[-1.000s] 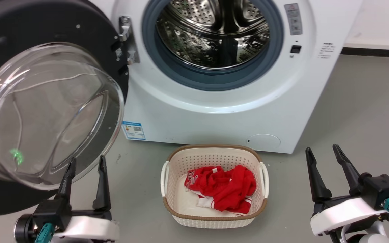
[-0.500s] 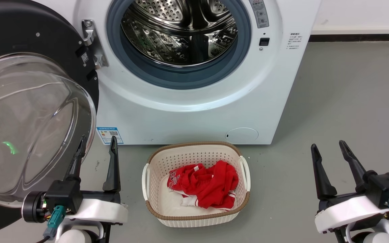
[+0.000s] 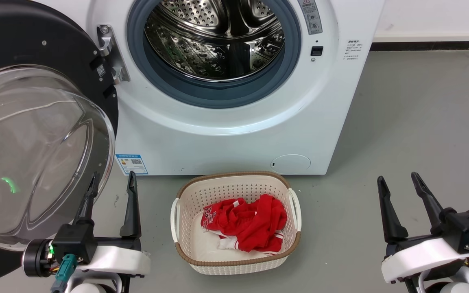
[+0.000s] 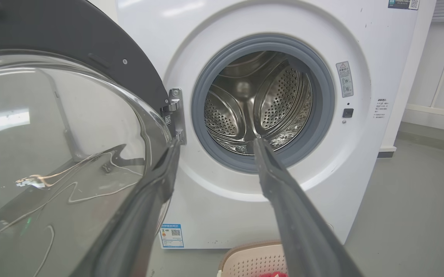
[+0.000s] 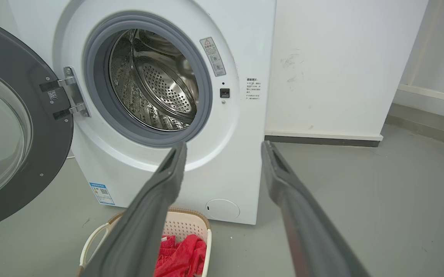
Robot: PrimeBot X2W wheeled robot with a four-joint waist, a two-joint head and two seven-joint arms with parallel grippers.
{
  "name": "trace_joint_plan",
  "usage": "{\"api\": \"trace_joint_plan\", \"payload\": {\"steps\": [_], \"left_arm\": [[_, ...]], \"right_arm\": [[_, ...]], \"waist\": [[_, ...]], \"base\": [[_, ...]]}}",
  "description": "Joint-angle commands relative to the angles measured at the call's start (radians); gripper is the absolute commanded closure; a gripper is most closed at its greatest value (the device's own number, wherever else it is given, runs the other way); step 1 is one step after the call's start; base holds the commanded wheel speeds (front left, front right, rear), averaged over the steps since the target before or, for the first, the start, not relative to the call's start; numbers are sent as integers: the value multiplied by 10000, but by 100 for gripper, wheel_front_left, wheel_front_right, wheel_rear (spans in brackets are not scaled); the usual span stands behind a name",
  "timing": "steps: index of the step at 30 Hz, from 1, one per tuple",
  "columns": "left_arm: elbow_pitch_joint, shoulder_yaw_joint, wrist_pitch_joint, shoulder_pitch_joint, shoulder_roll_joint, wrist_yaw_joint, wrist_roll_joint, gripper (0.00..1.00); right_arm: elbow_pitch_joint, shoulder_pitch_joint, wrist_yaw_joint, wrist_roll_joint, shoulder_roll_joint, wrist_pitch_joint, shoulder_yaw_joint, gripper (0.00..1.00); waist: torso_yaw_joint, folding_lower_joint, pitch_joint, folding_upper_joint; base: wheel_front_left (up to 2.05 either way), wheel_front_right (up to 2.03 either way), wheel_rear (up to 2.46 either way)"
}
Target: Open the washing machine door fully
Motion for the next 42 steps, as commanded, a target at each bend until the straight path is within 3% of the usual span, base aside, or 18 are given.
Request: {"api": "trace_joint_plan", "payload": {"steps": [1,14,15,18,42], "left_arm": [[-23,44,-26,113,-32,-33,77,0],[16,277,-26,100,-167,-229,240,0],[43,237,0,17,-163,-183,181,100],[333,275,125,11,-183,-197,-17,100],[828,545,1221,-195,-275,-513,-4620,100]], "right_arm": [[24,-1,-5,30,16,23,-4,0],[153,-14,-5,187,16,28,33,0],[163,11,0,105,0,10,29,100],[361,101,0,296,0,4,61,100],[1079,-298,-1,5088,-186,481,-20,100]], "waist": [[5,0,-7,0],[-28,0,-10,0],[-28,0,-11,0],[-28,0,-13,0],[-19,0,-65,0]], "base": [[0,0,0],[0,0,0],[0,0,0],[0,0,0],[0,0,0]]}}
